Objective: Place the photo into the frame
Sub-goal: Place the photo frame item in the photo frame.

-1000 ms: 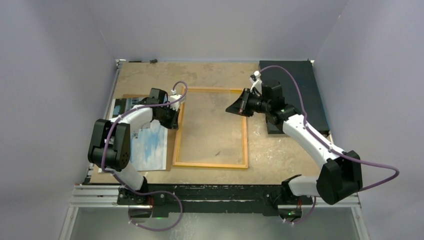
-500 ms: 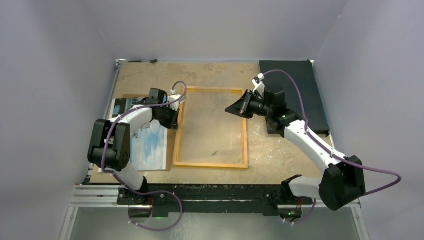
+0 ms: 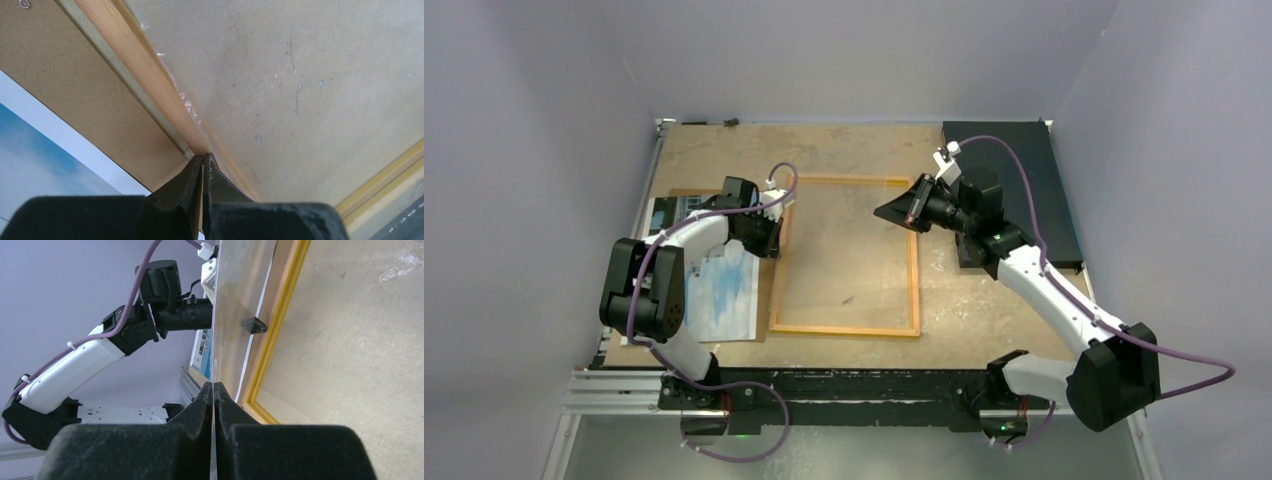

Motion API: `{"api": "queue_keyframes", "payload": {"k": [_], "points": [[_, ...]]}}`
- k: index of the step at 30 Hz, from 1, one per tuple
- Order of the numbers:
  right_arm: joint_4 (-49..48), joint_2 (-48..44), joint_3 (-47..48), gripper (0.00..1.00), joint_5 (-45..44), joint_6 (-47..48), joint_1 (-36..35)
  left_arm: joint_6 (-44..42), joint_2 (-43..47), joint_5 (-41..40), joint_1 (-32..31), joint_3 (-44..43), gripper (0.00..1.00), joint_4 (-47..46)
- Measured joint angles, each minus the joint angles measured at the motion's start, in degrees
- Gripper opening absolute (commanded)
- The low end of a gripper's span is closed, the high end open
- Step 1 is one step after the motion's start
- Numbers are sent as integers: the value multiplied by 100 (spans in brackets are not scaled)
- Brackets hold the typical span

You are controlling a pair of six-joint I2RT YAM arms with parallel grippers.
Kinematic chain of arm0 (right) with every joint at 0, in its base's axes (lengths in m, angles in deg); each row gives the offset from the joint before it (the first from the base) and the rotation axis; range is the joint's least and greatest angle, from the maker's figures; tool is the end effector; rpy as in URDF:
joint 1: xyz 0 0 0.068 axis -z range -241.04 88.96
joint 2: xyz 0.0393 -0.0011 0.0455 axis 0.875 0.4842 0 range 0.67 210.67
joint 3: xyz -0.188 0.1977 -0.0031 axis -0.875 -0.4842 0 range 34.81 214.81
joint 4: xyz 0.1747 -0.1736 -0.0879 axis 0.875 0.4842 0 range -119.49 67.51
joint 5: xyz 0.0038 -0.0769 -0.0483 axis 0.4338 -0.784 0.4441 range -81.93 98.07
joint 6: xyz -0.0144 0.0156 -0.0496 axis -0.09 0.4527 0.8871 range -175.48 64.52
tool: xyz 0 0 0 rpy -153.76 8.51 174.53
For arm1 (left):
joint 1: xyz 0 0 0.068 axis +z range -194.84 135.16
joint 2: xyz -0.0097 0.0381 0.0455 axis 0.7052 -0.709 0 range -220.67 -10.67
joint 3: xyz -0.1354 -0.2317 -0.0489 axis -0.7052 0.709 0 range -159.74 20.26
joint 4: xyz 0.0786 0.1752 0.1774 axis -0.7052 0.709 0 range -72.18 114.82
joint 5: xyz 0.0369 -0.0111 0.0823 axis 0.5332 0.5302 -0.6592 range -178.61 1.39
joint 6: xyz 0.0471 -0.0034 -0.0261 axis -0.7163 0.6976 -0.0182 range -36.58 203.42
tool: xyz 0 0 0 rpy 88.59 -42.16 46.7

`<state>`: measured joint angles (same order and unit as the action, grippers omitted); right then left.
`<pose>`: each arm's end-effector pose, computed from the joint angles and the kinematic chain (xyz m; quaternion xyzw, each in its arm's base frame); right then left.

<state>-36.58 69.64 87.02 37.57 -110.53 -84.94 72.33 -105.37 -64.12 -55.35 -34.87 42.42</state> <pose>0.2495 0.1297 0.3290 0.0403 0.7560 0.5467 0.3578 0.3070 -0.0720 0.1710 0.2249 0.9268 -0.2056 0.2196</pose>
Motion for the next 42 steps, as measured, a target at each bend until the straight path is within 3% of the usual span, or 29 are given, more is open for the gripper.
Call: {"api": "queue_keyframes", "payload": {"k": [21,42], "points": [[33,343,-435,0,-173,317,26,-7,0,31,42,0,0,13],[310,765,-162,0,-498,1460,122,-44,11,-7,48,-2,0,39]]}}
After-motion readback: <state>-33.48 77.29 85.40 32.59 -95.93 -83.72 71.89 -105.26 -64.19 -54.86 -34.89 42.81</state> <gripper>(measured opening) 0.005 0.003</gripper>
